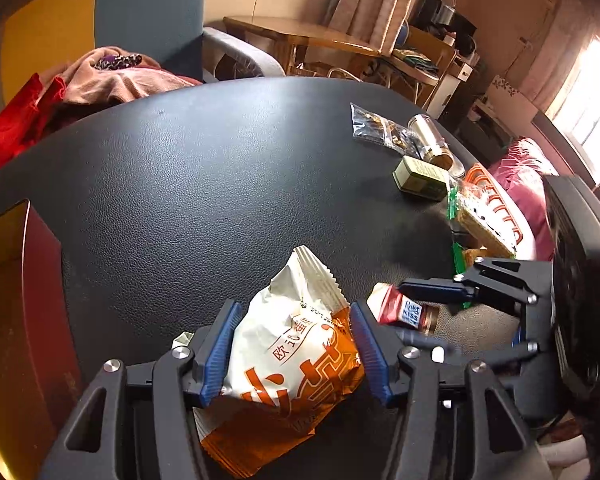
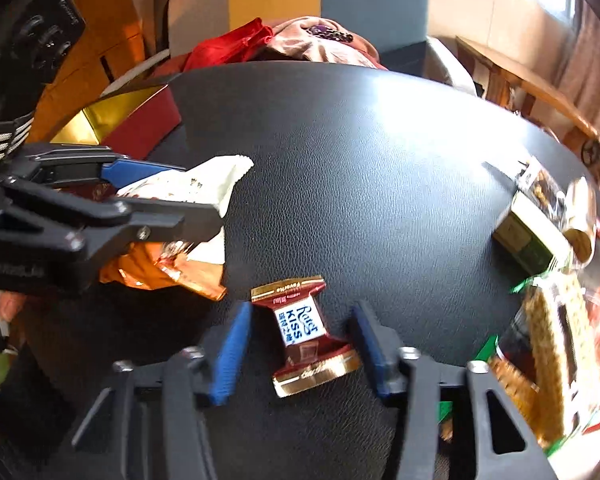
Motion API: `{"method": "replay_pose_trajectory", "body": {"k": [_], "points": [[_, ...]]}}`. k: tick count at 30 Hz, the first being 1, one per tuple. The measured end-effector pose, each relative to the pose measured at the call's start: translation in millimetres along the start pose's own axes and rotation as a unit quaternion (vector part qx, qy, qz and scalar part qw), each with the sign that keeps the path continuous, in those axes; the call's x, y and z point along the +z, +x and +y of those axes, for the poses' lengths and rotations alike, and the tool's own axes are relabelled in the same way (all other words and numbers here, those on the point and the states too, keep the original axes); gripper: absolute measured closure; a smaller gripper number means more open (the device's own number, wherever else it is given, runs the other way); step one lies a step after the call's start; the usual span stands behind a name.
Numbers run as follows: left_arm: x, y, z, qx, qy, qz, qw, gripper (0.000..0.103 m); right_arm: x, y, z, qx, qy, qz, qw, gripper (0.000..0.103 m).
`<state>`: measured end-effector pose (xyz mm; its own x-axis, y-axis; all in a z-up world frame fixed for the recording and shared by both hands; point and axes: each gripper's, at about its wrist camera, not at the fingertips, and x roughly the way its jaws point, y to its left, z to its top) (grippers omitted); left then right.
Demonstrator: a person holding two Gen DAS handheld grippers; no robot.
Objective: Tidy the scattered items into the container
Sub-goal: 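Lift the chip bag with the left gripper while the right gripper grasps the Ritter Kiss chocolate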
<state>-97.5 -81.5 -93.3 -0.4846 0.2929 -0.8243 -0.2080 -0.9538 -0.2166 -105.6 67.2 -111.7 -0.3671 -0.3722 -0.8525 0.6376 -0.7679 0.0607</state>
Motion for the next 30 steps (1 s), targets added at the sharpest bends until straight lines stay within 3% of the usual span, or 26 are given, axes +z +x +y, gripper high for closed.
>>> {"method": "replay_pose_trajectory", "body": {"k": [1,10,11,12,18,20,21,24,28,30], "points": [[-1,-1,0,-0.001,-0.002,-0.002,1.0,0.046,1,0,-1,-0.001,-0.002,0.001,1.0,0.077],[-11,-20,2,-0.008,-0.029,-0.029,0.9991,0.048,-9,-11,-3,-0.011,0.021,-0.011,1.0,0.078],[-12,-22,2,-0.01,-0.034,-0.032,0.9989,0.05,-10,-13,-5,-0.01,0.028,-0.015,0.999,0.078],[-12,-24,1,-0.01,-0.033,-0.036,0.9988,0.07,-11,-16,-5,-0.008,0.035,-0.019,0.999,0.078],[-12,-25,-6,0.003,-0.022,-0.033,0.9992,0.07,-12,-24,-1,-0.01,0.056,-0.027,0.998,0.078],[-13,-29,-6,0.009,-0.019,-0.028,0.9994,0.065,-12,-23,-1,-0.005,0.064,-0.027,0.998,0.078],[-14,-31,-7,0.011,-0.015,-0.026,0.9995,0.054,-12,-24,1,-0.005,0.065,-0.029,0.997,0.078],[-21,-29,-7,0.022,-0.007,-0.009,0.9997,0.038,-14,-27,4,-0.006,0.065,-0.033,0.997,0.078],[-23,-29,-2,0.018,-0.013,0.003,0.9997,0.025,-15,-28,7,-0.005,0.068,-0.034,0.997,0.078],[-28,-26,-1,0.027,-0.006,0.014,0.9995,0.025,-16,-29,9,-0.004,0.067,-0.036,0.997,0.078]]}}
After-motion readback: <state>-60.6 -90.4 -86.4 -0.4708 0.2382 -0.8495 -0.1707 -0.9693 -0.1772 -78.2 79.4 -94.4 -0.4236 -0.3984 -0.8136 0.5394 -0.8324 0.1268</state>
